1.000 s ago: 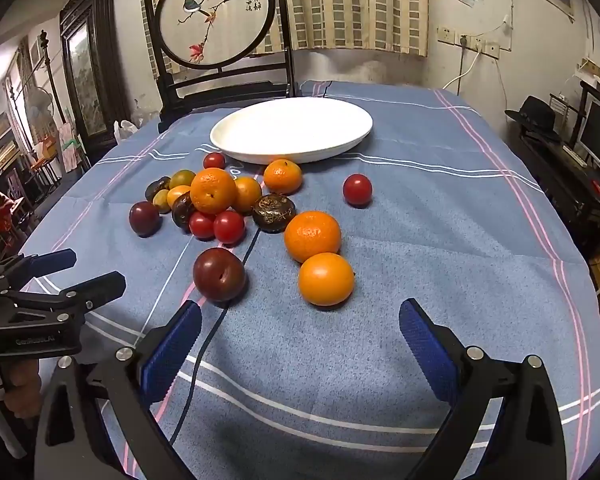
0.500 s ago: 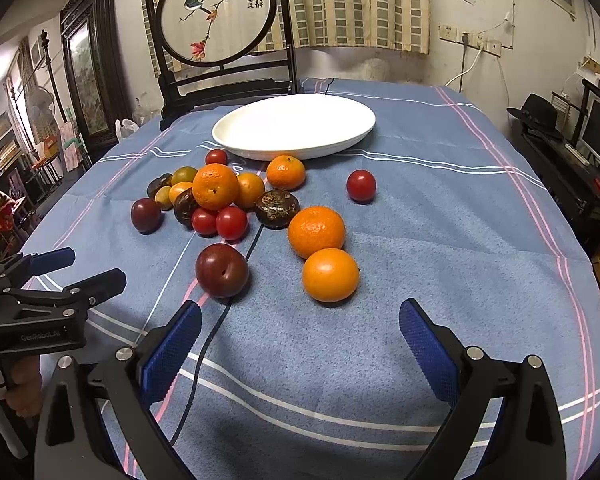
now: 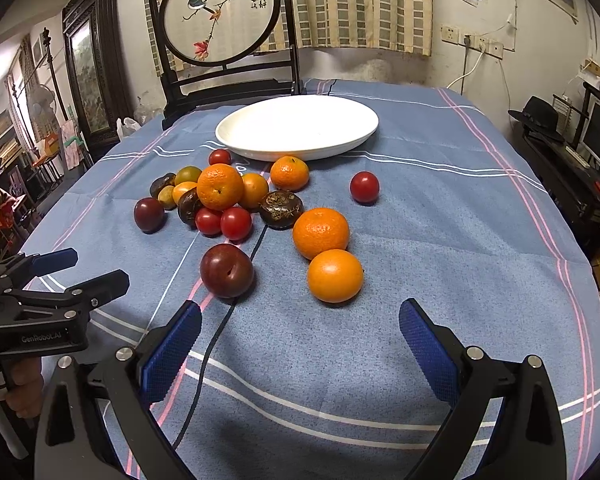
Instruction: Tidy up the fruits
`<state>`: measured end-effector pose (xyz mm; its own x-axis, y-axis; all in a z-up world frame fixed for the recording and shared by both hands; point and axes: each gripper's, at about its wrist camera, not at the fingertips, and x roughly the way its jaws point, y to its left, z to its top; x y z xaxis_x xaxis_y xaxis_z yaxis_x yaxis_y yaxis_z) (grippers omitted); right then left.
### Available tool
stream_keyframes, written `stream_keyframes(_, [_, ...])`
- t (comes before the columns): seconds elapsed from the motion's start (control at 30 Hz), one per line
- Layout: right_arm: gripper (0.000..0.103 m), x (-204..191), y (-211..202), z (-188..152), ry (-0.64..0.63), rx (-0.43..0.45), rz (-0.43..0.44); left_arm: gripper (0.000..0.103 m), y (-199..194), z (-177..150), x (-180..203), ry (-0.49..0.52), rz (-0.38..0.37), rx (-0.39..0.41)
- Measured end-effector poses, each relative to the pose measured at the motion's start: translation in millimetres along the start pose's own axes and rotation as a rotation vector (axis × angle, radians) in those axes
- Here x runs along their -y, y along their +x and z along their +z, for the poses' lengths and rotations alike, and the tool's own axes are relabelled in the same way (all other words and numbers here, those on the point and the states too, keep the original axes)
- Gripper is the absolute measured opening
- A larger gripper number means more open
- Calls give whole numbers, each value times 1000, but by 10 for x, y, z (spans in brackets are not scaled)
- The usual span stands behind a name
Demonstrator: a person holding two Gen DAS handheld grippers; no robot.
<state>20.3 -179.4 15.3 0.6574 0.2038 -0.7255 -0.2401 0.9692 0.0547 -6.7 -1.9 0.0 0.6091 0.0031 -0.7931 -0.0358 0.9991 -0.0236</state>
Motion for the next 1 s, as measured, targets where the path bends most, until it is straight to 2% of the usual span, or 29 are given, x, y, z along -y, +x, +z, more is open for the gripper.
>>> stream_keyframes(1.0, [99,6,-11,-3,-3,-9,-9,99,-18,-20,40,6,0,0])
